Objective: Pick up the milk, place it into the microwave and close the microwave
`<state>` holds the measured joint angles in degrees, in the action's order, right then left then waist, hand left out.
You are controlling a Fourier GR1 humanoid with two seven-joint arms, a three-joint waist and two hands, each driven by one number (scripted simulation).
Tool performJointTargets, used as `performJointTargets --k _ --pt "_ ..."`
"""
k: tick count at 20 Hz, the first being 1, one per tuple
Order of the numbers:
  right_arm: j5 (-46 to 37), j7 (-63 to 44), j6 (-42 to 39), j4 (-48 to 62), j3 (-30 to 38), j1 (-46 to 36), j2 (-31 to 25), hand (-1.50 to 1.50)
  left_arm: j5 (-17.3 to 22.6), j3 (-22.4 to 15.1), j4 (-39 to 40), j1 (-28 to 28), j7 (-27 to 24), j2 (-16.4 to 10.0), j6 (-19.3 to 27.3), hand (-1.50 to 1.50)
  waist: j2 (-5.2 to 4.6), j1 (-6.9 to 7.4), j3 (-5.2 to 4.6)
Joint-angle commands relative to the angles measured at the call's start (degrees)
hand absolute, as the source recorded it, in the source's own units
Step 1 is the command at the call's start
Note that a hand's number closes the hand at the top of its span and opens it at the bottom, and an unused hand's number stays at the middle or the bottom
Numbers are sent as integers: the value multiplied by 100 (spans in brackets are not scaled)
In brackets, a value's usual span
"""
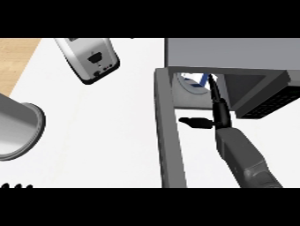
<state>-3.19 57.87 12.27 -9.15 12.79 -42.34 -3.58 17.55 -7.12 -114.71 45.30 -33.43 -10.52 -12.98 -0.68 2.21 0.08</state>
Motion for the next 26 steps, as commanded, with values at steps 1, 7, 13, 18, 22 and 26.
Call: performJointTargets --k 1,7,13,18,22,26 --pt "32 105 -600 -40 0 124 -169 -150 -379 -358 -461 78 314 190 326 -150 25 -76 4" --pt "-109 379 -1265 -397 -313 1018 -146 -150 -583 -315 70 190 -21 9 -36 -150 79 -184 -7" --pt "34 524 -1169 -924 -271 1598 -285 -150 -644 -467 300 -540 444 132 74 -150 66 -203 -6" --pt "121 465 -1453 -1710 -350 2327 -633 150 -1114 -1021 902 -1049 522 260 -10 -150 91 -326 -15" --pt "408 -113 -1929 -2236 -200 2544 -1151 150 -1373 -1197 468 -1241 1254 17 -10 -150 89 -317 -13" --pt "709 -171 -2270 -2643 -43 3080 -1396 -150 -2247 -1541 1021 -1786 1007 271 298 150 90 -312 -14"
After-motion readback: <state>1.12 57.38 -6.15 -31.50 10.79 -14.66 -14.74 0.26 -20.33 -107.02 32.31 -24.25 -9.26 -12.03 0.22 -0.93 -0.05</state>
